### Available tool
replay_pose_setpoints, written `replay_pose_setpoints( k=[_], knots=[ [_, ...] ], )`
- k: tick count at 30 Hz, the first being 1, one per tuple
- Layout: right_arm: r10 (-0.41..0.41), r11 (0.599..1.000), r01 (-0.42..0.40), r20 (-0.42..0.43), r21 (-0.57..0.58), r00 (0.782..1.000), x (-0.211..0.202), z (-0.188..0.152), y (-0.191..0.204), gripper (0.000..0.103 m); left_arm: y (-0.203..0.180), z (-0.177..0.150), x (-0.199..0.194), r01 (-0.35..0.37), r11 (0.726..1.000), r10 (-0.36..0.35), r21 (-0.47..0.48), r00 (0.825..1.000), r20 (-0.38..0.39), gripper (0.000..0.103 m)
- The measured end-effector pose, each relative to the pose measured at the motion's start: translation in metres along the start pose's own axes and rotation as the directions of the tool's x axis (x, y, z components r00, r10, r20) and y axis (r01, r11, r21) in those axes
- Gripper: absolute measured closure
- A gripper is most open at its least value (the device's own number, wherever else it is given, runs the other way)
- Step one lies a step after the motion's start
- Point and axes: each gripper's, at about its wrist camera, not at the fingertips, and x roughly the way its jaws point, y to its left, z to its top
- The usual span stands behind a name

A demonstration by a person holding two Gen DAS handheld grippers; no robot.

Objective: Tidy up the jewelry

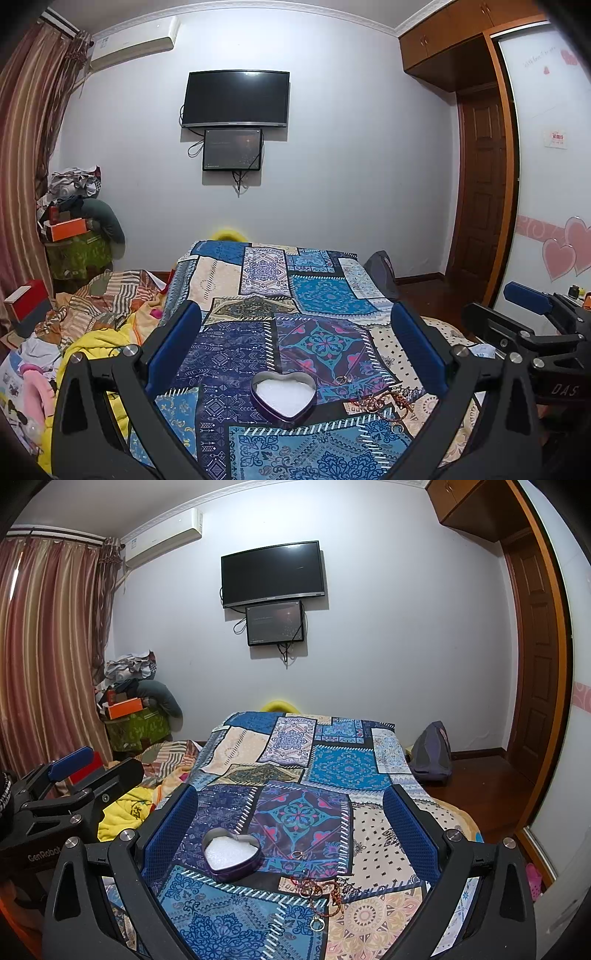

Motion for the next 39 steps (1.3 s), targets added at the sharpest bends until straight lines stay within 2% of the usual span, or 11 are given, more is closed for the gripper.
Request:
replay_pose_setpoints(
  k=[39],
  knots=[
    [-0.004, 1.0, 0.004, -0.003, -0.004, 1.0, 0.0065, -0.0065, 0.0013, 0.003, 0.0028, 0.0045, -0.0049, -0.006, 1.0, 0.006, -0.003, 1.0, -0.004, 0.0]
  ],
)
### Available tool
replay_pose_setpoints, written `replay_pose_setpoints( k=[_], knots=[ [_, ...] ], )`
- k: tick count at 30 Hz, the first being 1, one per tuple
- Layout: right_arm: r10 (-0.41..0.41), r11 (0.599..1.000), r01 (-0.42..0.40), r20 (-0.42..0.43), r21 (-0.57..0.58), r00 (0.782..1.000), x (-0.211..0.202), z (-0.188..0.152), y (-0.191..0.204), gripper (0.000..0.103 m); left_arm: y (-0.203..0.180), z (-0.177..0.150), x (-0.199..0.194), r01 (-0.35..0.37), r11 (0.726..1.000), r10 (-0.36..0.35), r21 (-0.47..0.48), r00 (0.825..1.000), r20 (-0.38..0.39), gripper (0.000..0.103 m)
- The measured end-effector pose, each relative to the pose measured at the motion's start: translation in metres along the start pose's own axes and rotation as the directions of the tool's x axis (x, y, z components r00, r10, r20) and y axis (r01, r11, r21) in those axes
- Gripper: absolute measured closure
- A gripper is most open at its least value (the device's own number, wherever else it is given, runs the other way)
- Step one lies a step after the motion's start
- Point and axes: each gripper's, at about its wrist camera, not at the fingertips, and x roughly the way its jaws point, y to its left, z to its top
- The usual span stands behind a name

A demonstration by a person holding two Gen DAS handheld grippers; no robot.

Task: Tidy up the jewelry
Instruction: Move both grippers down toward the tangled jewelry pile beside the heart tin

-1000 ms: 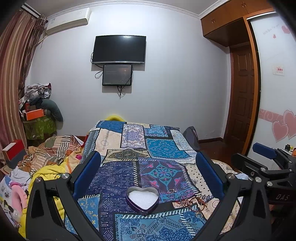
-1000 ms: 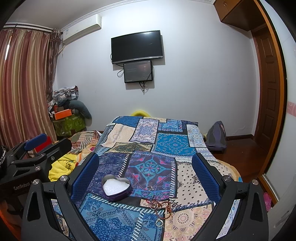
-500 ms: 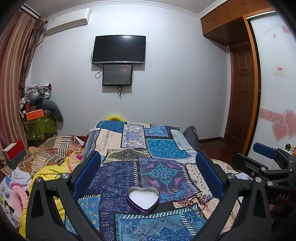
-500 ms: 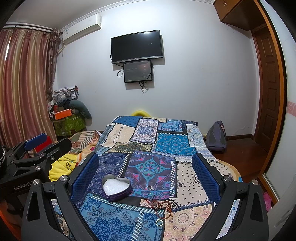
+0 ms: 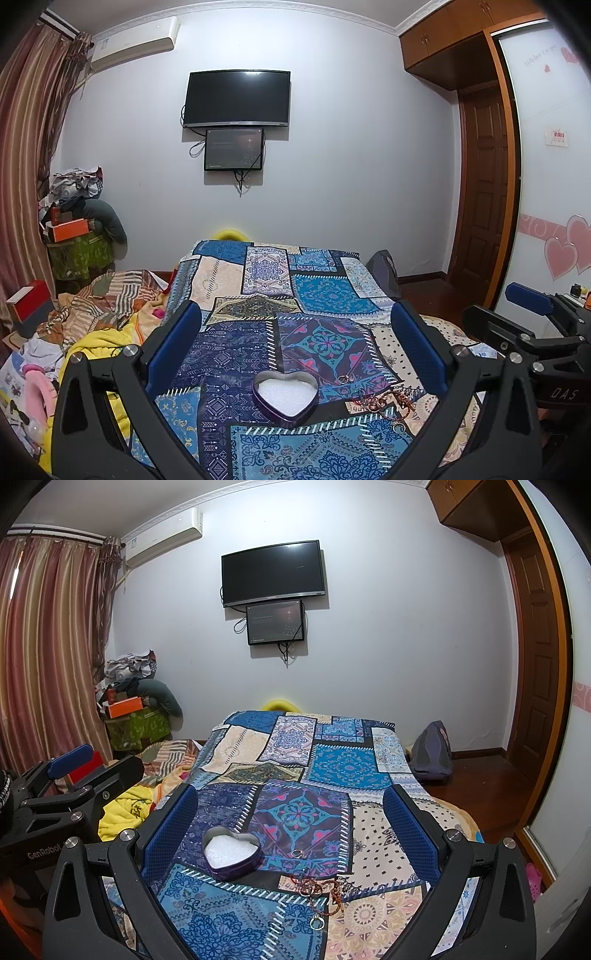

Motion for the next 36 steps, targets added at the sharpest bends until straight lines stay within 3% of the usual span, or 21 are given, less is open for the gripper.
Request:
replay_pose_setpoints(
  k=[16, 23, 25, 28, 31, 36],
  knots=[
    [-0.009, 1.0, 0.009, -0.045, 0.001, 0.999, 0.01, -0.007, -0.009, 0.003, 0.002, -0.005, 0.015, -0.006, 1.0, 0.006, -0.003, 0.999, -0.044, 0.0],
    [-0.025, 1.0, 0.024, -0.115, -0.011, 0.993, 0.026, -0.022, -0.023, 0.004, 0.001, -0.018, 0.038, -0.013, 1.0, 0.014, 0.006, 0.993, -0.115, 0.0],
    [-0.032, 0.999, 0.029, -0.148, -0.02, 0.989, 0.032, -0.029, -0.028, 0.01, 0.0, -0.023, 0.048, -0.014, 1.0, 0.015, 0.008, 0.989, -0.145, 0.001],
    [-0.032, 0.999, 0.026, -0.211, -0.029, 0.977, 0.042, -0.042, -0.037, 0.021, -0.001, -0.034, 0.063, 0.001, 1.0, 0.001, 0.012, 0.978, -0.208, 0.012],
    [-0.029, 0.999, 0.021, -0.274, -0.035, 0.961, 0.048, -0.054, -0.044, 0.031, -0.006, -0.047, 0.078, 0.025, 0.999, -0.017, 0.024, 0.961, -0.275, 0.016],
    [-0.009, 1.0, -0.001, -0.356, -0.028, 0.935, 0.058, -0.073, -0.054, 0.041, -0.019, -0.073, 0.1, 0.079, 0.995, -0.053, 0.052, 0.922, -0.384, 0.026]
  ],
)
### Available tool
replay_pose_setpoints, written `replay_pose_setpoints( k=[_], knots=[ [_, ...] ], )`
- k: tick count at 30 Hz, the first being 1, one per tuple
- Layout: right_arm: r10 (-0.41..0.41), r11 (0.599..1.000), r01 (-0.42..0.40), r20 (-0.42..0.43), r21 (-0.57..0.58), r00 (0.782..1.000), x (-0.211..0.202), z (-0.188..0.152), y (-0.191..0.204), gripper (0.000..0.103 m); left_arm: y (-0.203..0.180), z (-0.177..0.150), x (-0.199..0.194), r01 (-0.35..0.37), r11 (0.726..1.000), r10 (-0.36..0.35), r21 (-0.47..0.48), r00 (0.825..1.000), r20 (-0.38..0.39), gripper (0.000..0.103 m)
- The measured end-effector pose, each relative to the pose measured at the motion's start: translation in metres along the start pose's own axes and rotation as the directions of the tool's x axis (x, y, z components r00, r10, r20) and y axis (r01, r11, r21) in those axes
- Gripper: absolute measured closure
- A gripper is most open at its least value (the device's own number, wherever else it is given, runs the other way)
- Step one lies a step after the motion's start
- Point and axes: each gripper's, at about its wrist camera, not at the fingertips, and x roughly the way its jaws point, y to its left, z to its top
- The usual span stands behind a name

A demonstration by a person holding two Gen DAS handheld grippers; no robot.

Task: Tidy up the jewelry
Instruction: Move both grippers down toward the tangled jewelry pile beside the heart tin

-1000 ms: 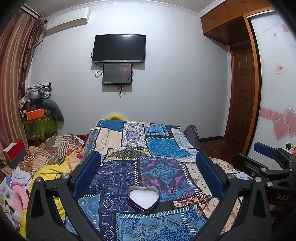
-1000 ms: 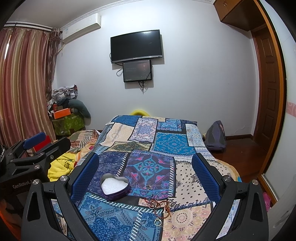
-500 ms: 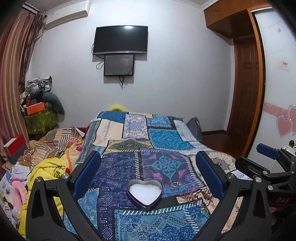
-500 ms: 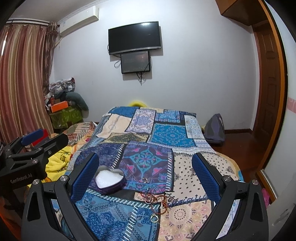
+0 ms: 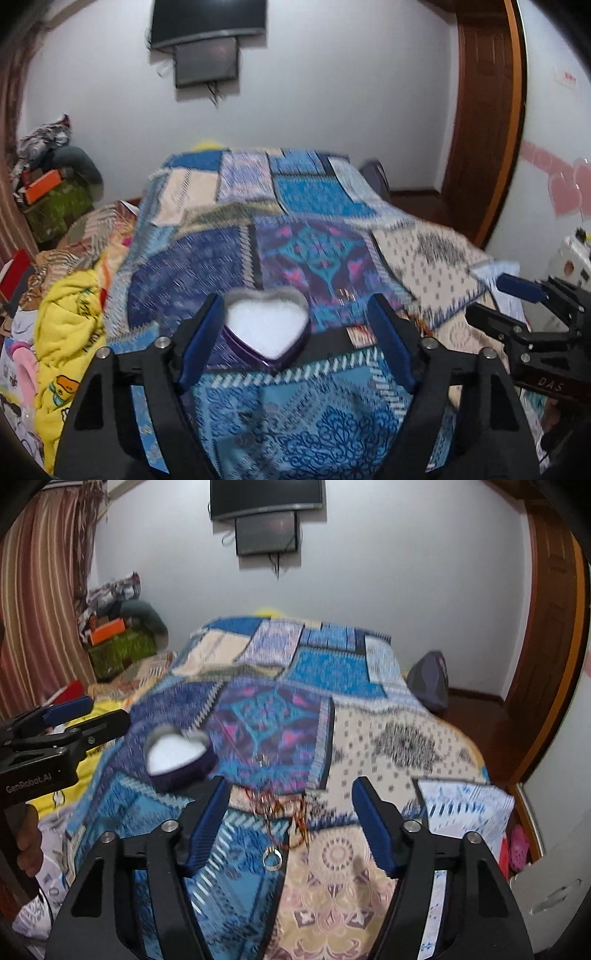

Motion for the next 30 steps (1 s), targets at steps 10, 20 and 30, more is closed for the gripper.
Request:
replay_pose_setpoints(
  k=[10, 20, 30],
  knots=[
    [0.066, 0.998, -0.063, -0.148, 0.027, 0.987, 0.029, -0.026, -0.007, 0.057, -0.019, -0.028, 0.049, 0.11, 0.994, -0.104, 0.024, 0.977, -0.185, 0.045],
    [0.079, 0.996, -0.069, -0.185, 0.062, 0.979, 0.036, -0.034, -0.022, 0.063, -0.047, -0.04, 0.088, 0.282, 0.959, -0.273, -0.018, 0.906, -0.324, 0.072],
    [0.091, 0.994, -0.076, -0.183, 0.083, 0.979, 0.038, -0.029, -0.033, 0.064, -0.078, -0.046, 0.113, 0.39, 0.921, -0.365, -0.021, 0.841, -0.399, 0.085]
  ],
)
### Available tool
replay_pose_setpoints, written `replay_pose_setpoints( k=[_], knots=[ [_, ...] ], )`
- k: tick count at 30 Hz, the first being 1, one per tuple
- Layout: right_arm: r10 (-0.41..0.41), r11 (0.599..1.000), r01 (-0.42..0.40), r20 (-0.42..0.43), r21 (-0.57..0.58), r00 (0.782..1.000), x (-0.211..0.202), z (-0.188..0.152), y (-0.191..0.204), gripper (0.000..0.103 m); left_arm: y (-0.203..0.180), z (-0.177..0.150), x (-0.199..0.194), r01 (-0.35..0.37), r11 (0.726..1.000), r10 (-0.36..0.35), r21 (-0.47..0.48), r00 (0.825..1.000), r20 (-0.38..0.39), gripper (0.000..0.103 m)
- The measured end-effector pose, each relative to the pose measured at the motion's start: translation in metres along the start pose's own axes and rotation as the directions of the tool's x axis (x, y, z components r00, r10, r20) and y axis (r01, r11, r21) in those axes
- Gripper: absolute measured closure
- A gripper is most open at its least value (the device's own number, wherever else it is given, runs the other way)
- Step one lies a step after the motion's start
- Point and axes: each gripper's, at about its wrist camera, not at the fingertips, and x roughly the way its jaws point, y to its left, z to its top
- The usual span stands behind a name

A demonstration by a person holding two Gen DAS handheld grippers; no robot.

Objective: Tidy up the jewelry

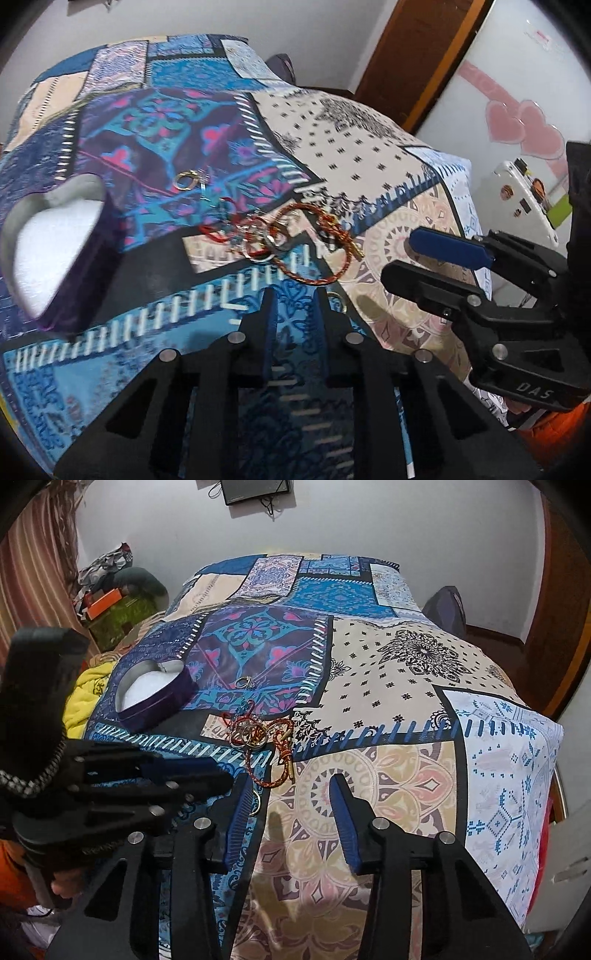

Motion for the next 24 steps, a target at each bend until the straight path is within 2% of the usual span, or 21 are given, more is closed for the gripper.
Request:
replay_pose_setpoints(
  k=[6, 10, 18, 20, 22, 24],
  knots=[
    [0.018, 1.0, -0.018, -0.003, 0.02, 1.0, 0.002, 0.002, -0.004, 0.064, -0.008, 0.003, 0.011, 0.024, 0.999, -0.023, 0.033, 0.999, -0.025, 0.087],
    [0.029, 0.999, -0.029, -0.006, 0.031, 1.0, 0.004, 0.003, -0.007, 0.063, -0.011, 0.003, 0.015, 0.02, 0.998, -0.019, 0.054, 0.999, -0.028, 0.095],
    [0.023, 1.0, -0.023, -0.008, -0.01, 1.0, 0.012, 0.009, 0.003, 0.064, 0.003, 0.0, 0.003, 0.01, 1.0, -0.01, 0.002, 1.0, 0.004, 0.096],
    [0.025, 0.999, -0.025, -0.011, -0.024, 1.0, 0.017, 0.011, 0.006, 0.066, 0.01, 0.0, -0.003, 0.001, 1.0, 0.0, -0.015, 1.0, 0.019, 0.096],
    [0.018, 0.999, -0.019, -0.021, -0.026, 1.0, 0.024, 0.013, 0.007, 0.076, 0.016, 0.0, -0.008, -0.014, 0.999, 0.015, -0.03, 0.999, 0.035, 0.096],
    [0.012, 1.0, -0.012, -0.019, -0.018, 1.0, 0.029, 0.014, 0.008, 0.08, 0.022, 0.001, -0.012, -0.017, 0.999, 0.019, -0.044, 0.999, 0.046, 0.096]
  ],
)
